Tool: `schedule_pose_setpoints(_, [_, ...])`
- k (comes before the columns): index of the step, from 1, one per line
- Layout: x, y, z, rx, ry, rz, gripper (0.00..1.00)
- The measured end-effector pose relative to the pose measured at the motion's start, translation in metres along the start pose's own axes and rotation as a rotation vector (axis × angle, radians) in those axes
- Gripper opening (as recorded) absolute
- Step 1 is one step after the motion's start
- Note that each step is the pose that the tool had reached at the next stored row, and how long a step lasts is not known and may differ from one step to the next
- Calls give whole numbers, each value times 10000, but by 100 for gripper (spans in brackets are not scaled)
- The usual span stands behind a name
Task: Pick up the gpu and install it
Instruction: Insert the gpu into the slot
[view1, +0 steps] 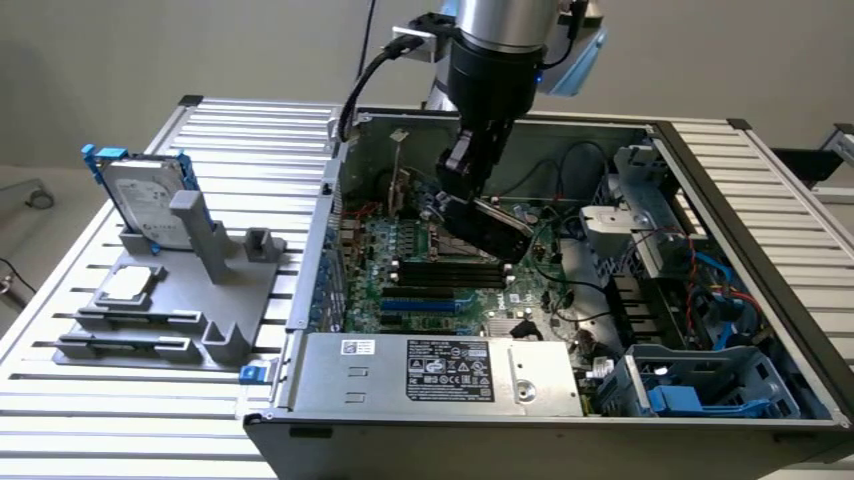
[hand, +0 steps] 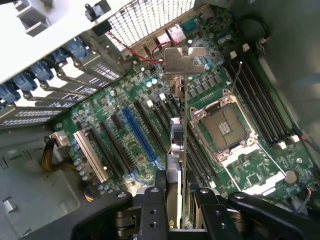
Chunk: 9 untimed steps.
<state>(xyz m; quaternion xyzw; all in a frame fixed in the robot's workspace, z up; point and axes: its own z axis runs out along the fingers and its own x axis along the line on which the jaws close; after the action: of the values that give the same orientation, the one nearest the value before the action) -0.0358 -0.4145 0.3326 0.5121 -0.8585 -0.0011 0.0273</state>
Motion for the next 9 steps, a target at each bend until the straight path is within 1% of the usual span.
schedule_pose_setpoints(9, [-5,-3,109,98,26,-1626,27])
